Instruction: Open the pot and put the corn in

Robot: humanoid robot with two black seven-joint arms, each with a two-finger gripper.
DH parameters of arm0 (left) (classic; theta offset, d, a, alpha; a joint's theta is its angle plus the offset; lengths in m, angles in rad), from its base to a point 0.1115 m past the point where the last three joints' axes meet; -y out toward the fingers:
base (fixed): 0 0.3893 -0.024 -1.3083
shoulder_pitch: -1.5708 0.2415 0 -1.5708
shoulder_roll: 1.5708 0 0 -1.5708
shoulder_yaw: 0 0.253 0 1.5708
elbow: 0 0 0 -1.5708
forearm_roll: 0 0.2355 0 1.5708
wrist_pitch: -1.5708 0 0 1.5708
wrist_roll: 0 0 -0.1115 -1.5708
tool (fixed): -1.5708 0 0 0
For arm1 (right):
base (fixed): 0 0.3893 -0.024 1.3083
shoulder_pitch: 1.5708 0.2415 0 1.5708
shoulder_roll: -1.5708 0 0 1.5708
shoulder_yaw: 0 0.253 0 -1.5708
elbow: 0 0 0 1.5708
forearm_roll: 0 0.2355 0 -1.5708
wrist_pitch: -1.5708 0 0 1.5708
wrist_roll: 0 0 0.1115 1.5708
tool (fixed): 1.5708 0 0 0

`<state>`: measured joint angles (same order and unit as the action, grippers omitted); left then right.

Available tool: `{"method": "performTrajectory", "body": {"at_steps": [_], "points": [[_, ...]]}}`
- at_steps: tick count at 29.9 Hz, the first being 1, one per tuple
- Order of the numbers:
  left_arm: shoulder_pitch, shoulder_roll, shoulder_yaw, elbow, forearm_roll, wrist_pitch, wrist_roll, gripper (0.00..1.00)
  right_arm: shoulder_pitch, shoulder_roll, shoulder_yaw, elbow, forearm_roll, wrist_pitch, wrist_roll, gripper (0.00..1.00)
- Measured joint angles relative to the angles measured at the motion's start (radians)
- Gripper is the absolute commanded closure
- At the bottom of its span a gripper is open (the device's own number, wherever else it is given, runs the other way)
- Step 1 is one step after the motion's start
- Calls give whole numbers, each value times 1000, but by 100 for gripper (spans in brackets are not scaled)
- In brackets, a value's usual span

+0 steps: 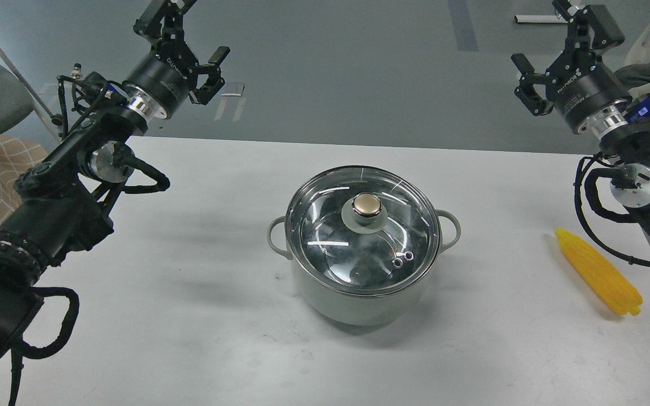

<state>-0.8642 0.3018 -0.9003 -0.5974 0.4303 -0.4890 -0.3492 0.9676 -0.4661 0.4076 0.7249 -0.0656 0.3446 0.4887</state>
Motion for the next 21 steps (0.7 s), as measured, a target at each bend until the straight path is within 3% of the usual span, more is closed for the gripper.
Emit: {"method": "performTrajectory", "body": {"at_steps": [21], "points": [[13,-4,-31,-13,-96,27,-10,2,-11,13,3,-1,1,-5,0,0]]}}
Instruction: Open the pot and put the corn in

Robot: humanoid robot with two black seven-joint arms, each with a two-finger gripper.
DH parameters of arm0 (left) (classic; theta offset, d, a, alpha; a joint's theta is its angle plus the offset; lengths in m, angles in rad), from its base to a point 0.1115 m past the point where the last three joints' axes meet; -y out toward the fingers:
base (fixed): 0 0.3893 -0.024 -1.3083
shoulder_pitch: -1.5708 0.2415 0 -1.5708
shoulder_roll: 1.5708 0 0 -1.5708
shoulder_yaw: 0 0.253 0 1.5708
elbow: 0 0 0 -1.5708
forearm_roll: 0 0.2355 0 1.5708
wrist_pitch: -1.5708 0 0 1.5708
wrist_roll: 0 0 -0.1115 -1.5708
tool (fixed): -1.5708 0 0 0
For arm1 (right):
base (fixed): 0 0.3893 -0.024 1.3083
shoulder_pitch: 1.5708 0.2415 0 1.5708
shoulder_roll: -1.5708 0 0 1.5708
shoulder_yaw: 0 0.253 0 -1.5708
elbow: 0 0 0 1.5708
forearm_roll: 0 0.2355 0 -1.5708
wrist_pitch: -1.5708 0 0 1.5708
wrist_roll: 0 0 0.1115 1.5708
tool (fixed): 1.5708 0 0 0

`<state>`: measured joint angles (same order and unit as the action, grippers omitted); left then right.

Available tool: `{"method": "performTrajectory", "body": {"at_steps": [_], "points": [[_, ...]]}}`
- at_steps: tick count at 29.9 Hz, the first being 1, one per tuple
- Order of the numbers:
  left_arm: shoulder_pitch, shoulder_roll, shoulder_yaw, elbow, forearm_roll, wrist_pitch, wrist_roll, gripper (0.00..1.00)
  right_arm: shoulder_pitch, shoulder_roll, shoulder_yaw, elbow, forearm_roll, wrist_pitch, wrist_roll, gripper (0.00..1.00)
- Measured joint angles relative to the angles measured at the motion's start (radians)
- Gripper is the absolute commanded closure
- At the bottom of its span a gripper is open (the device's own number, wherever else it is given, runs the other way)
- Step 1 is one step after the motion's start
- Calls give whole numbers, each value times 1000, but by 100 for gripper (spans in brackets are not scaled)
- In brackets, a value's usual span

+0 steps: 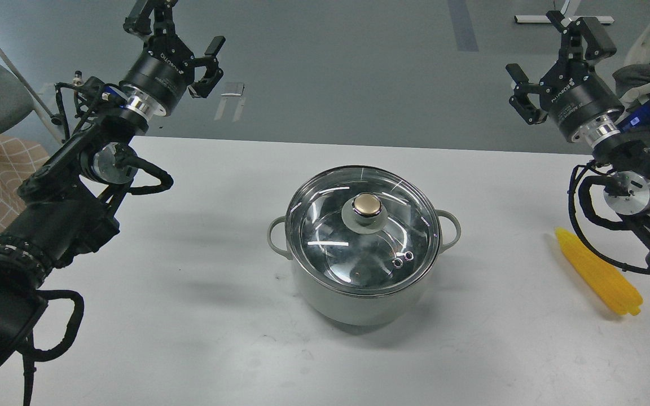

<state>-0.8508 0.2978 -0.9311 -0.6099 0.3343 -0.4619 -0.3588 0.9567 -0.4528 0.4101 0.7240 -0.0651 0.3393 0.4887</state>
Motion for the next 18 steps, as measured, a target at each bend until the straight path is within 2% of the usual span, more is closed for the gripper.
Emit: {"method": "performTrajectory", "body": {"at_steps": [4,18], "points": [[0,-10,5,-2,-19,34,-3,2,0,-2,1,0,0,-2,0,0],[18,-21,3,-64,-22,48,-15,2,7,-5,8,8,19,-3,0,0]]}}
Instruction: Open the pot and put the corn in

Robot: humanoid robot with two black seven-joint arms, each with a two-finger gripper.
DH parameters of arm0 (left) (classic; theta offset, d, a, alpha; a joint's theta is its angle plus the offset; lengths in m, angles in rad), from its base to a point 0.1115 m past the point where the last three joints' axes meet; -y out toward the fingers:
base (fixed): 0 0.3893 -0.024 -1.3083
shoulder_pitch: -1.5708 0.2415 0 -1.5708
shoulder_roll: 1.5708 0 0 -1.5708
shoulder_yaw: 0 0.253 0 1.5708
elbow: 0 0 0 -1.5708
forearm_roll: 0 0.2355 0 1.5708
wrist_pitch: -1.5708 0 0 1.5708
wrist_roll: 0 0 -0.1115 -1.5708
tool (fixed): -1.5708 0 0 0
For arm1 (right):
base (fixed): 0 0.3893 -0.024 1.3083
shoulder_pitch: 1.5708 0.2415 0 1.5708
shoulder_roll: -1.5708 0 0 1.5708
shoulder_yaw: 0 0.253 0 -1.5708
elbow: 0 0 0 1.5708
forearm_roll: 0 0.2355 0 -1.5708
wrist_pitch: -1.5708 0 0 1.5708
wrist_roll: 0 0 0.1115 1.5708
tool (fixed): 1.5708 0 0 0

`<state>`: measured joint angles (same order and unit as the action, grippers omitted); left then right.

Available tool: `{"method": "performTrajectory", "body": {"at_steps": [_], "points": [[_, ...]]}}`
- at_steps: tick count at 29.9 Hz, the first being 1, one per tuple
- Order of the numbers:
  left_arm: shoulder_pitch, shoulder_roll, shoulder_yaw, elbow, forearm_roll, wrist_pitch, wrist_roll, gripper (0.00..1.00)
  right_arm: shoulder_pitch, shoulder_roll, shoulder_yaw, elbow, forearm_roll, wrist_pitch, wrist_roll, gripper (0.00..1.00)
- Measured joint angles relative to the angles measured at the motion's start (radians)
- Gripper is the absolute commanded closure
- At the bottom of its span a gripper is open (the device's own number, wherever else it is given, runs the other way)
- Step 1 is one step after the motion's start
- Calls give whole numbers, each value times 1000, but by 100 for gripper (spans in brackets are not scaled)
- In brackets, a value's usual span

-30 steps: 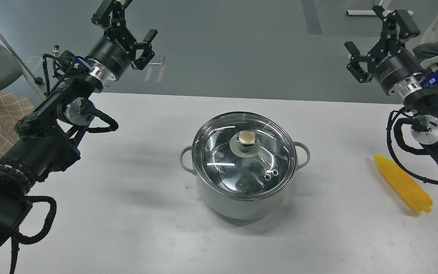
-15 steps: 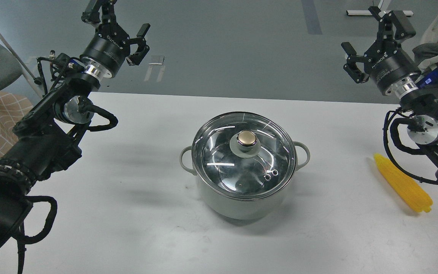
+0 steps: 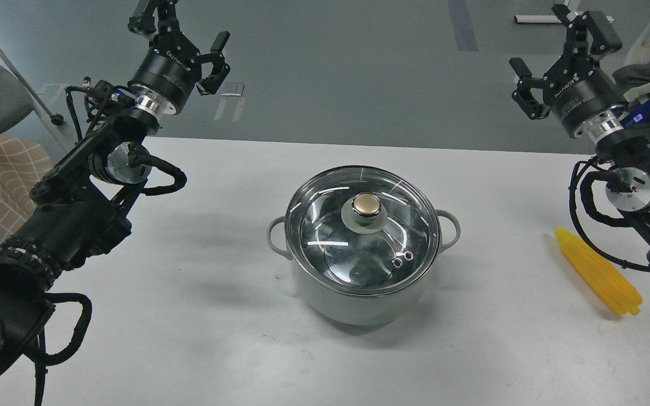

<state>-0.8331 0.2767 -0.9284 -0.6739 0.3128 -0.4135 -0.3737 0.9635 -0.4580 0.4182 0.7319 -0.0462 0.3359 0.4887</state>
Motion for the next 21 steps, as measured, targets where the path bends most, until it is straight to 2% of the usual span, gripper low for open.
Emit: {"method": "performTrajectory", "body": {"at_steps": [21], "points": [[19,0,-5,-55,-15,20,-1,2,1,-21,-2,12,-1,-2,0,0]]}}
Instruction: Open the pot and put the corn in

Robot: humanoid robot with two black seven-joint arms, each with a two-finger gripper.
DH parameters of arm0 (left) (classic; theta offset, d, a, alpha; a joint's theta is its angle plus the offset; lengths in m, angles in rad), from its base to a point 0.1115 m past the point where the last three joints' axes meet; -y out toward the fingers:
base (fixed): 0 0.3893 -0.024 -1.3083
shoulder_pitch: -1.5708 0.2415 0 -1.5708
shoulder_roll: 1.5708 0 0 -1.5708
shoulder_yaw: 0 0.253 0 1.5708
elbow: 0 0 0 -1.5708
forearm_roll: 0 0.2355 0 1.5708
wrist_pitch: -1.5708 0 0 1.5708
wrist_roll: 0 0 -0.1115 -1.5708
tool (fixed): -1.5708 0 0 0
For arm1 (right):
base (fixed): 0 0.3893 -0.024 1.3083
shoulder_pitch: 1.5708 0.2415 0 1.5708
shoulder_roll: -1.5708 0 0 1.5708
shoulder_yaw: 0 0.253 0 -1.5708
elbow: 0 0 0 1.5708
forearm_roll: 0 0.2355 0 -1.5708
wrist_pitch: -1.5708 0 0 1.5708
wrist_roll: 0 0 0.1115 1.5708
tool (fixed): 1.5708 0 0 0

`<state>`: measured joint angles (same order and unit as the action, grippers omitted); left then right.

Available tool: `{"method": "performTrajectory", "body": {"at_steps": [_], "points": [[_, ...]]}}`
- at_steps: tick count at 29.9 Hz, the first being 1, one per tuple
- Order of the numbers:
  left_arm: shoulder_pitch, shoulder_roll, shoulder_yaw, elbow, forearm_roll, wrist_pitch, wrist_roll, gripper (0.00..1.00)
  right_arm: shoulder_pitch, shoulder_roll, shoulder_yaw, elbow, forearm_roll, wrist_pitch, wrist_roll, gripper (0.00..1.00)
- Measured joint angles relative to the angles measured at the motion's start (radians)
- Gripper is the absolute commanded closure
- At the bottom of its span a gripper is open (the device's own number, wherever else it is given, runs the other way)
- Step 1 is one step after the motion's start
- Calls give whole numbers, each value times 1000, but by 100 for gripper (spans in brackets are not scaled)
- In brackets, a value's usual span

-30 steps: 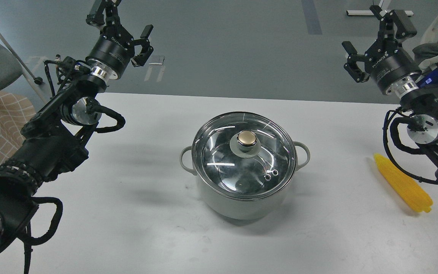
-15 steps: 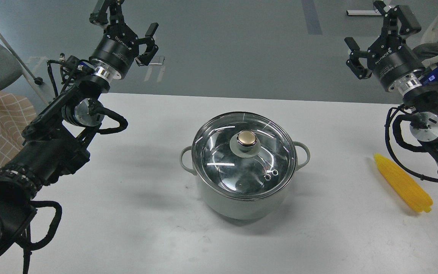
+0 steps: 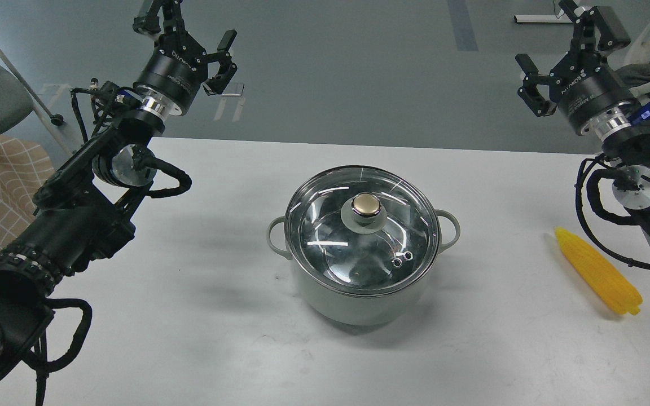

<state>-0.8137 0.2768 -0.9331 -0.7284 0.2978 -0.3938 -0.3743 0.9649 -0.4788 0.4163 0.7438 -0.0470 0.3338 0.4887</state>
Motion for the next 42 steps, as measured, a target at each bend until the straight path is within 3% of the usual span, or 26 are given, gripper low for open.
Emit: {"method": "performTrajectory", "body": {"at_steps": [27,37,42], "points": [[10,9,0,-28,-28,-5,8,2,0,-26,2,19,26,-16,0,0],[-4,104,48,-65,-13,-7,9,2,0,-37,-2,18,25,-24,0,0],[-92,176,92,-80,23,-7,9,2,-4,-64,-2,18,19,-49,0,0]]}}
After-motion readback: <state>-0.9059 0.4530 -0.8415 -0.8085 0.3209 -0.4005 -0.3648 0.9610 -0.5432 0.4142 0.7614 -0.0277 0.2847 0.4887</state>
